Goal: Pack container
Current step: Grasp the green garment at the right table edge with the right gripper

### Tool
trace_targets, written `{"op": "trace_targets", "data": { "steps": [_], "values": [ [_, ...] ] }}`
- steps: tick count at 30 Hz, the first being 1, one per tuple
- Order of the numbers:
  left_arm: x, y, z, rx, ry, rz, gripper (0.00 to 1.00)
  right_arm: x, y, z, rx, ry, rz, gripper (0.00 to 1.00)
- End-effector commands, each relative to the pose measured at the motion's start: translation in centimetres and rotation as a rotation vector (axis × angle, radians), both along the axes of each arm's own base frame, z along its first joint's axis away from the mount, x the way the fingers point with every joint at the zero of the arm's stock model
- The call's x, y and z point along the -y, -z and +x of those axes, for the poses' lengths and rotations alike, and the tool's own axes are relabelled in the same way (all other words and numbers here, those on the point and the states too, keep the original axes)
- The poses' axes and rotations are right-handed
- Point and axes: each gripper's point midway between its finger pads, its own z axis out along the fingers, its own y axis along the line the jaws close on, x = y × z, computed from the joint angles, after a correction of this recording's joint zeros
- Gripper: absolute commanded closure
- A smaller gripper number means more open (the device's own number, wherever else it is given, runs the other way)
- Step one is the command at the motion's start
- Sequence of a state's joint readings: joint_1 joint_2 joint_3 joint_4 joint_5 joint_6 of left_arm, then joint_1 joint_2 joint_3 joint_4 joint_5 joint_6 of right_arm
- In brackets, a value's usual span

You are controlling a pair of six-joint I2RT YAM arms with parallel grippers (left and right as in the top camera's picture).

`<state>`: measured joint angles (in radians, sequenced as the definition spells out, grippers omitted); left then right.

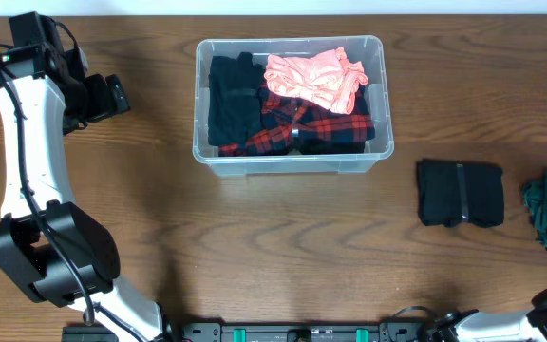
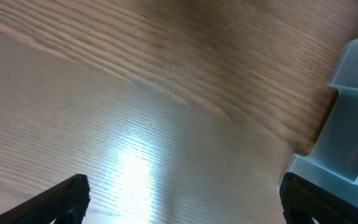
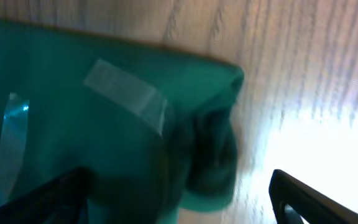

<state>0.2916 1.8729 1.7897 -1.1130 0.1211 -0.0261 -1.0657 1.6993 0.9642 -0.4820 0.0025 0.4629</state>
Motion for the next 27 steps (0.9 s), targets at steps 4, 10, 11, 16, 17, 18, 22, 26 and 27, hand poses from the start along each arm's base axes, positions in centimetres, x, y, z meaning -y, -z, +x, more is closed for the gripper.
{"op": "trace_targets", "data": {
  "steps": [4,10,11,16,17,18,22,26,27],
  "values": [
    [0.0,0.2,-0.1,-0.005,0.0,0.0,0.02,0.3,2.5,-0.6,-0.034,0.001,0.03,0.12],
    [0.0,0.2,-0.1,-0.005,0.0,0.0,0.02,0.7,3.4,0.4,-0.007,-0.054,0.026,0.33],
    [0.0,0.2,-0.1,-0.005,0.0,0.0,0.02,0.9,3.2,0.8,0.003,-0.069,0.011,0.4],
    [0.0,0.2,-0.1,-0.005,0.0,0.0,0.02,1.5,2.8,1.8,0.023,-0.09,-0.026,0.69],
    [0.0,0.2,-0.1,-0.005,0.0,0.0,0.02,1.4,2.8,1.9,0.023,-0.093,-0.026,0.76],
    [0.0,0.2,-0.1,-0.005,0.0,0.0,0.02,1.3,2.8,2.2,0.024,-0.1,-0.026,0.84],
    [0.0,0.2,-0.1,-0.005,0.0,0.0,0.02,0.4,2.3,4.3,0.097,-0.155,0.0,0.99],
    [0.0,0.2,-0.1,-0.005,0.0,0.0,0.02,-0.7,0.5,7.4,0.188,-0.232,0.016,0.99],
    [0.0,0.2,-0.1,-0.005,0.0,0.0,0.02,-1.0,-0.2,8.2,0.208,-0.252,0.015,0.99]
  ]
}}
